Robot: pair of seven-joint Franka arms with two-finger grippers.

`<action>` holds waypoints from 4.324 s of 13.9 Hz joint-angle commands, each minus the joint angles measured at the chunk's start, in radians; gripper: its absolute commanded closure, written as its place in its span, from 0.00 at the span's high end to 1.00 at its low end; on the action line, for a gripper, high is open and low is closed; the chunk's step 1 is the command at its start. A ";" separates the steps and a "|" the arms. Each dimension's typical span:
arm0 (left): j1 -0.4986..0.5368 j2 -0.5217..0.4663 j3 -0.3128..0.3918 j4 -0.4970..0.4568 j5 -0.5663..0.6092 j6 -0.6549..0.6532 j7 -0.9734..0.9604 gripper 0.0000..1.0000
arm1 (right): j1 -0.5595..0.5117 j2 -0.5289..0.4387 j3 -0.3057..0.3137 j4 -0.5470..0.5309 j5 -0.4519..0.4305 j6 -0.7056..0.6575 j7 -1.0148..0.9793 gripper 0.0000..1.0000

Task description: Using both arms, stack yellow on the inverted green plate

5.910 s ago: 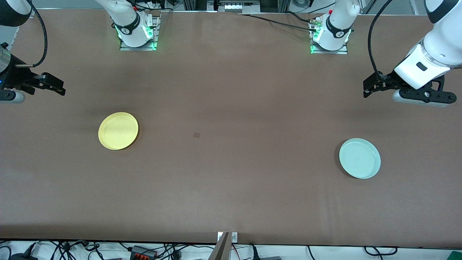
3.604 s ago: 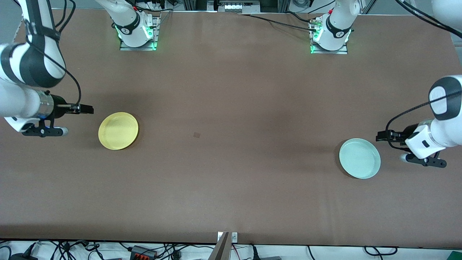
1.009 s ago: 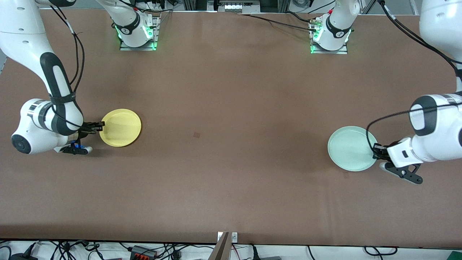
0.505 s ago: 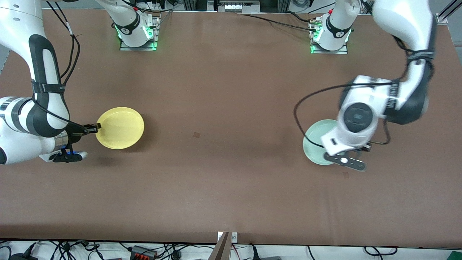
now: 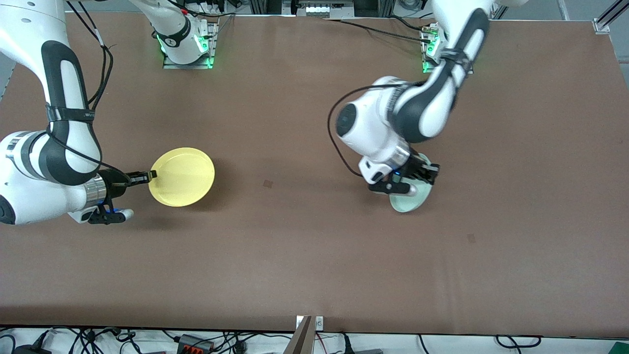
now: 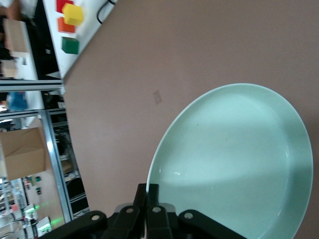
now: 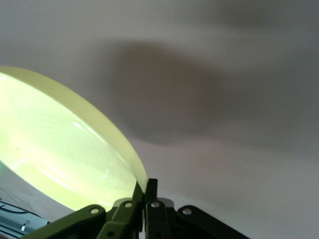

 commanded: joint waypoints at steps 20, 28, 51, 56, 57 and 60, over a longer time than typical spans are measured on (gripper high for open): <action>-0.251 0.212 -0.025 0.122 -0.007 0.232 -0.563 1.00 | -0.004 -0.003 -0.010 0.013 -0.024 -0.023 -0.015 0.00; -0.155 0.131 -0.025 0.116 -0.206 0.502 -0.645 1.00 | 0.011 -0.003 -0.001 0.014 -0.024 -0.023 0.003 0.00; 0.456 -0.246 -0.031 -0.015 -0.638 0.111 0.592 0.95 | 0.675 0.225 0.001 0.069 0.323 0.507 0.798 0.00; 0.471 -0.436 -0.030 -0.140 -0.700 0.109 0.577 0.93 | 0.706 0.262 0.001 0.066 0.326 0.585 0.800 0.00; 0.473 -0.458 -0.030 -0.142 -0.701 0.099 0.580 0.94 | 0.708 0.264 0.001 0.066 0.327 0.586 0.800 0.00; 0.491 -0.539 -0.030 -0.142 -0.703 0.050 0.590 0.95 | 0.711 0.272 0.001 0.068 0.355 0.623 0.795 0.00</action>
